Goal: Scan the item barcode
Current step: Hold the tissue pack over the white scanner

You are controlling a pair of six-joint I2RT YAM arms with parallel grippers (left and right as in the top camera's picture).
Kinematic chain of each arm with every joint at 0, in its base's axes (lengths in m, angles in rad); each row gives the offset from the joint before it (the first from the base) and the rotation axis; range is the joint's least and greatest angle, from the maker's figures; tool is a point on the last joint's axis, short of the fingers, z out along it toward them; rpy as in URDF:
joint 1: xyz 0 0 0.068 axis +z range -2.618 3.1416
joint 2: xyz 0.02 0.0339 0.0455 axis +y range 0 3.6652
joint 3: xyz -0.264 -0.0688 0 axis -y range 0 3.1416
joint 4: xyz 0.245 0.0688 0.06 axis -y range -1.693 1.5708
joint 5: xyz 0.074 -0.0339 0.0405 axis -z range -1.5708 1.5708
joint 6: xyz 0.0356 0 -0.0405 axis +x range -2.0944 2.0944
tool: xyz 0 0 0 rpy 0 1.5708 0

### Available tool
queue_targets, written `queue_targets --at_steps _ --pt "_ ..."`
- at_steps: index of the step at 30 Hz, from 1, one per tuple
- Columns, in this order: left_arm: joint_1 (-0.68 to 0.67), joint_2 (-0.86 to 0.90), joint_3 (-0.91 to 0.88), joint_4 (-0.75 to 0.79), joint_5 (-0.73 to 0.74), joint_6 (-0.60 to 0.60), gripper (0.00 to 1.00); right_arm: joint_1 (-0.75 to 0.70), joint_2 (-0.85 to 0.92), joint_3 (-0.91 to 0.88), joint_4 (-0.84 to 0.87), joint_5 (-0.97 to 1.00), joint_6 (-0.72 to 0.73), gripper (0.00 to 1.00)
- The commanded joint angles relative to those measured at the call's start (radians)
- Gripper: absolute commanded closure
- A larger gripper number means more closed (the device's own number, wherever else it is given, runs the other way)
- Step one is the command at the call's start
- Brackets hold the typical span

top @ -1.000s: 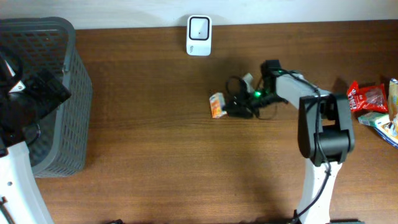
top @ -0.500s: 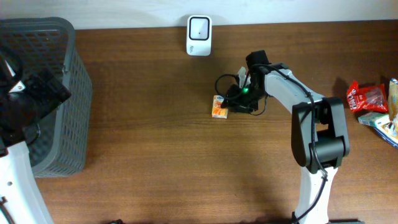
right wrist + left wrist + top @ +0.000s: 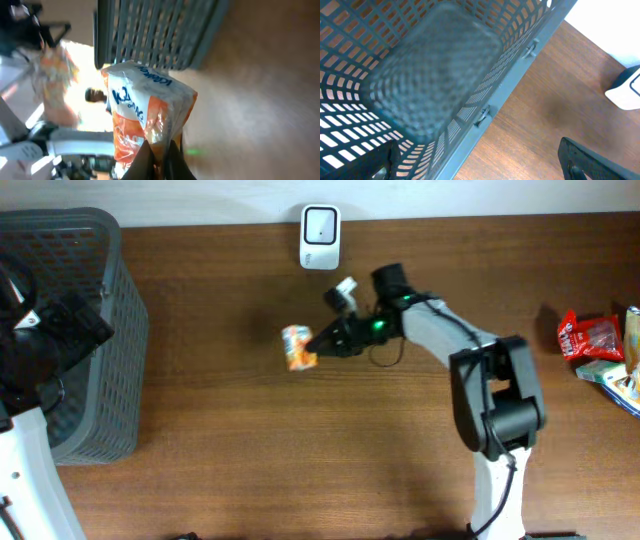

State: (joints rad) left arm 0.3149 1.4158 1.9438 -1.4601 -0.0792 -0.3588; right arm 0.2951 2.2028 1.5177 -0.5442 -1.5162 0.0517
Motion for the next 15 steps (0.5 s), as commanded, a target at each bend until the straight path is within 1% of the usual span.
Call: queue_targets --at_steps 1,2,3,4,5,6,7,8,9,10,11,12,13,14,15 --pt "0.004 -0.001 0.007 0.000 -0.008 0.012 0.01 0.032 -0.014 0.010 0.045 -0.036 -0.057 0.96" --pt "0.004 -0.001 0.007 0.000 -0.008 0.012 0.01 0.024 -0.014 0.010 0.053 -0.036 -0.029 0.96" --pt "0.004 -0.001 0.007 0.000 -0.008 0.012 0.01 0.011 -0.014 0.010 0.072 -0.036 0.038 0.96" --pt "0.004 -0.001 0.007 0.000 -0.008 0.012 0.01 -0.003 -0.014 0.010 0.122 -0.035 0.126 0.96" --pt "0.004 -0.001 0.007 0.000 -0.008 0.012 0.01 -0.016 -0.016 0.024 0.174 0.053 0.261 0.96" --pt "0.004 -0.001 0.007 0.000 -0.008 0.012 0.01 -0.029 -0.022 0.057 0.190 0.237 0.399 0.96" --pt "0.004 -0.001 0.007 0.000 -0.008 0.012 0.01 -0.035 -0.025 0.095 0.190 0.374 0.461 0.96" --pt "0.004 -0.001 0.007 0.000 -0.008 0.012 0.01 -0.040 -0.027 0.170 0.181 0.564 0.509 0.96" --pt "0.004 -0.001 0.007 0.000 -0.008 0.012 0.01 -0.040 -0.027 0.271 0.166 0.788 0.519 0.96" --pt "0.004 -0.001 0.007 0.000 -0.008 0.012 0.01 -0.041 -0.027 0.379 0.161 1.006 0.491 0.96" --pt "0.004 -0.001 0.007 0.000 -0.008 0.012 0.01 -0.040 -0.027 0.476 0.146 1.215 0.434 0.96" --pt "0.004 -0.001 0.007 0.000 -0.008 0.012 0.01 -0.034 -0.027 0.515 0.160 1.322 0.379 0.96" --pt "0.004 -0.001 0.007 0.000 -0.008 0.012 0.01 -0.025 -0.025 0.532 0.206 1.426 0.292 0.96" --pt "0.004 -0.001 0.007 0.000 -0.008 0.012 0.01 -0.004 -0.005 0.532 0.277 1.564 0.127 0.96" --pt "0.004 -0.001 0.007 0.000 -0.008 0.012 0.01 0.005 0.025 0.532 0.317 1.669 0.034 0.96"
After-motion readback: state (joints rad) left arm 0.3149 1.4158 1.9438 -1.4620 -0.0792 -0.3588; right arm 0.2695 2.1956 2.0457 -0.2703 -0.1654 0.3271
